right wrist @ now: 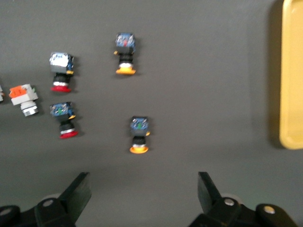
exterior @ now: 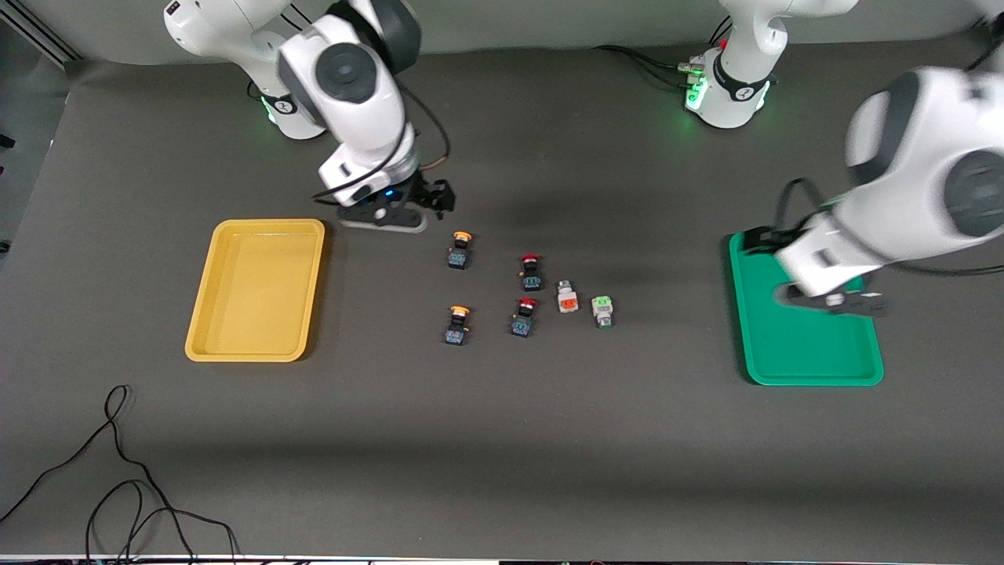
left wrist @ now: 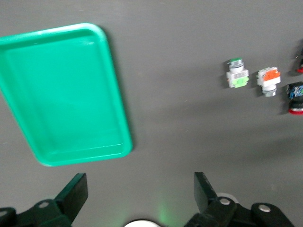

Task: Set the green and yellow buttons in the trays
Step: 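Reach the right gripper to a blue switch while the left gripper reaches the green-top switch, then carry the blue switch to the yellow tray while the left gripper lifts the green switch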

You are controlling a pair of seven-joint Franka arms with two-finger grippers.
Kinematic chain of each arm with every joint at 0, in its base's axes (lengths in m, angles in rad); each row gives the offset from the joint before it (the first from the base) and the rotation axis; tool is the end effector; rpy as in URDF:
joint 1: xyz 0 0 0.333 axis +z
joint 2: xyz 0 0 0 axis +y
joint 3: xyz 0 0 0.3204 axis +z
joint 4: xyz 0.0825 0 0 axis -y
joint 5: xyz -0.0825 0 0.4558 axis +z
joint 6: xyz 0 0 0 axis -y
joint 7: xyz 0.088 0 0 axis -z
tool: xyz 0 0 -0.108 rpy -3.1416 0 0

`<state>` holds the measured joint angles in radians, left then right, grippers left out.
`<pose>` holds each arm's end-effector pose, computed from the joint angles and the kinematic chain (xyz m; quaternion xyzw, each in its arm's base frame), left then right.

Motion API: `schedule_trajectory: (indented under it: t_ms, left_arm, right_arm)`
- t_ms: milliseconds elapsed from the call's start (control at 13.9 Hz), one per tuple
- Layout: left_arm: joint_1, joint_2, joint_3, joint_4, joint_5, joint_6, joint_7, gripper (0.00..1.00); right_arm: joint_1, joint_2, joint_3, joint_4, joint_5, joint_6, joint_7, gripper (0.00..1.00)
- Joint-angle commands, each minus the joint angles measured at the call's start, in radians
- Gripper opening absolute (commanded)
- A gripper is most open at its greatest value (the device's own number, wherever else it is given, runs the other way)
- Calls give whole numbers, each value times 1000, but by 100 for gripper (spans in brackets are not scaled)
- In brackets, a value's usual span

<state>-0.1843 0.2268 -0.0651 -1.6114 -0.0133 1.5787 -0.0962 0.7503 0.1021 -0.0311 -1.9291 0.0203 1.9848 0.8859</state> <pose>0.6507 -0.1642 0.4591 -0.9887 0.0751 0.1296 0.0085 0.4824 0.4246 0.4028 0.9959 -0.0875 -0.0216 0.0114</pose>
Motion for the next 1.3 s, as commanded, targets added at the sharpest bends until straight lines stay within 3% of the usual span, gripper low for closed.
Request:
schedule_trajectory:
  t_ms: [0, 288, 793, 1153, 1225]
  left_arm:
    - [-66, 81, 10, 4, -8, 70, -101, 100]
    - [-184, 206, 7, -14, -10, 242, -244, 99]
    - [-236, 376, 5, -87, -14, 499, -255, 100]
    - [-251, 440, -24, -93, -16, 601, -424, 98]
    - [-251, 450, -28, -93, -16, 609, -437, 98]
  right_arm:
    - [63, -1, -15, -82, -2, 107, 99, 100]
    - [61, 16, -18, -195, -37, 273, 97, 100]
    - [63, 266, -32, -257, -53, 615, 99, 100]
    - [67, 356, -32, -258, -53, 701, 100, 100]
    - [67, 370, -32, -255, -53, 709, 100, 93]
